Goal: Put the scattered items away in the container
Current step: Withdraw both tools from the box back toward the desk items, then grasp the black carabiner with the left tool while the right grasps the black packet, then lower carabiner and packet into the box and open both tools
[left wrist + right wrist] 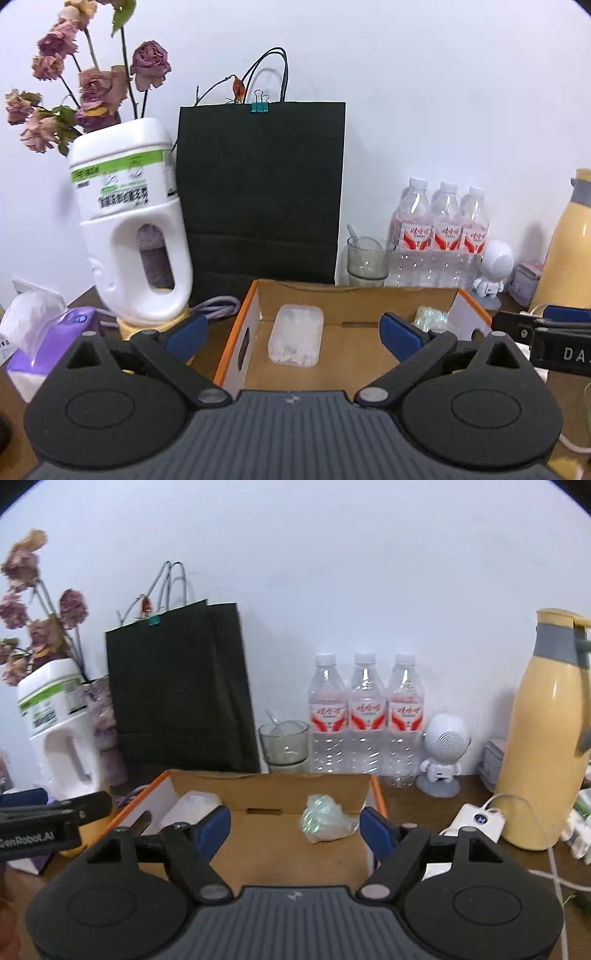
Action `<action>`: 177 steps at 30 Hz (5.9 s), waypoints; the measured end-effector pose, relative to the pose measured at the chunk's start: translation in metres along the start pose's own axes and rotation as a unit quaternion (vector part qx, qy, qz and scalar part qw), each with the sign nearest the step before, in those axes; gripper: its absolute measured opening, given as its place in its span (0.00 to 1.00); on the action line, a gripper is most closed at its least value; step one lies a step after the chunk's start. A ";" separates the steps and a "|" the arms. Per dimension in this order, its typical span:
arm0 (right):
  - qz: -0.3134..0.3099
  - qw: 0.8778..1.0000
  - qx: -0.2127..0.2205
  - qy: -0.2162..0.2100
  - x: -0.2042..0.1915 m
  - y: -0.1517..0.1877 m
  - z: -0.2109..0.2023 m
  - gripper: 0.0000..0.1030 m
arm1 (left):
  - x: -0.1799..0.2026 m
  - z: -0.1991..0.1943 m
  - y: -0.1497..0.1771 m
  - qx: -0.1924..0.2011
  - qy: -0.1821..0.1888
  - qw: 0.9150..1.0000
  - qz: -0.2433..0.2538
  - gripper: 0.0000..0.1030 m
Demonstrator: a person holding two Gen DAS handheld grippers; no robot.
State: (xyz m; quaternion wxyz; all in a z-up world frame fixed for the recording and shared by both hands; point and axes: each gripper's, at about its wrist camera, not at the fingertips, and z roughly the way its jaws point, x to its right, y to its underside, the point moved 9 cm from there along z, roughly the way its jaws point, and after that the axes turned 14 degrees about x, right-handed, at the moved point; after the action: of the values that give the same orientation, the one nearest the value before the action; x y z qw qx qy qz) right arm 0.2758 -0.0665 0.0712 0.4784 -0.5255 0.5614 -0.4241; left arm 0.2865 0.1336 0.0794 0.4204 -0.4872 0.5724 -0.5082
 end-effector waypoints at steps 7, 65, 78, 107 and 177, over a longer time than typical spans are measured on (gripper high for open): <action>0.007 1.000 0.021 0.009 -0.006 0.017 -0.019 0.74 | 0.009 -0.026 0.015 0.023 0.015 0.999 0.022 0.99; -0.133 0.959 -0.133 -0.214 -0.154 0.141 -0.021 0.14 | -0.081 -0.099 0.093 -0.088 0.003 0.996 0.007 0.98; 0.009 0.990 -0.036 -0.137 -0.059 0.071 -0.073 0.09 | 0.010 -0.042 0.102 -0.111 0.181 0.977 0.033 0.63; -0.009 0.991 0.005 -0.131 -0.057 0.085 -0.103 0.10 | -0.007 -0.105 0.077 -0.032 0.075 0.997 0.018 0.04; 0.070 0.936 -0.344 -0.012 0.013 0.059 0.240 0.10 | 0.067 0.220 0.101 -0.366 0.107 0.925 0.001 0.05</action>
State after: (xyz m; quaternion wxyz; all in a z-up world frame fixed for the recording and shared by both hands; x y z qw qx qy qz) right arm 0.5005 -0.0675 -0.0319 0.3039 -0.6222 0.7025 -0.1641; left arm 0.4769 0.0307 -0.0488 0.1496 -0.5492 0.7605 -0.3126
